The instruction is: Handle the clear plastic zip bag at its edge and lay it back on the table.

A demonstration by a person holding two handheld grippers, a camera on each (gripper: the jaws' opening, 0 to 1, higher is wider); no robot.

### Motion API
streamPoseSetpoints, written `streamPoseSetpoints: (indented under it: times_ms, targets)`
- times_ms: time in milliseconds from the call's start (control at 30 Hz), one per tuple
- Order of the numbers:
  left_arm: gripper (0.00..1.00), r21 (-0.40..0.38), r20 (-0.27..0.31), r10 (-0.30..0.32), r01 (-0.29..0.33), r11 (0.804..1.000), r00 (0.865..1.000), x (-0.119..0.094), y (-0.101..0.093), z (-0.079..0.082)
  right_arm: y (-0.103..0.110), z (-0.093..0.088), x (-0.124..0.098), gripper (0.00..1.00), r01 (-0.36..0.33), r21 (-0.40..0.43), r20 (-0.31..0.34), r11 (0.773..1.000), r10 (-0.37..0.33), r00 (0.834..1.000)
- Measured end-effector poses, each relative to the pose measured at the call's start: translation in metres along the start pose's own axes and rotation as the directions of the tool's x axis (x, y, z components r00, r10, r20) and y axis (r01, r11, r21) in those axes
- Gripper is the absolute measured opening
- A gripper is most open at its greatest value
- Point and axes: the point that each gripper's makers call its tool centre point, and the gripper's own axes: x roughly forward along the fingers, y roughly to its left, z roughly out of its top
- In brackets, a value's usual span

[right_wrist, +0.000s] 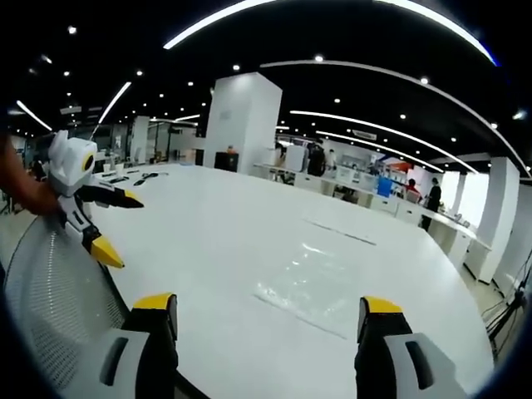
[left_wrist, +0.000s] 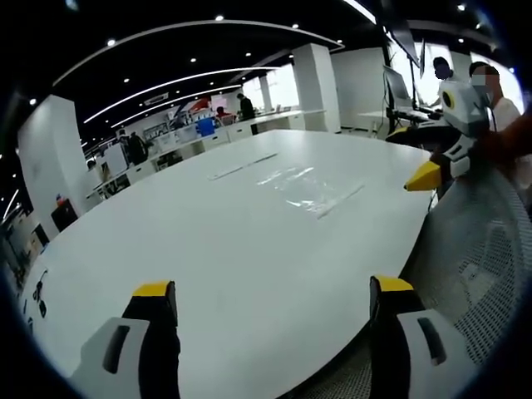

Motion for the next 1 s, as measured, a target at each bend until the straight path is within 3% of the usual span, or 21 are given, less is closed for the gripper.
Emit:
streamPoseSetpoints:
  times_ms: [167, 633, 1000]
  targets:
    - [0.95, 0.000, -0.009, -0.006, 0.006, 1.000, 1.000, -0.001, -0.001, 0.001, -0.004, -0.003, 0.006, 0.88, -0.019, -0.010, -0.025, 1.000, 0.019, 1.000]
    - [0.91, 0.012, -0.063, -0.095, 0.096, 0.995, 0.994, -0.001, -0.012, 0.003, -0.021, -0.016, 0.026, 0.82, -0.088, -0.068, -0.106, 0.994, 0.081, 0.991]
    - [0.90, -0.025, -0.082, -0.145, 0.144, 0.989, 0.986, 0.002, -0.021, 0.005, -0.033, -0.022, 0.041, 0.79, -0.129, -0.077, -0.156, 0.989, 0.116, 0.981]
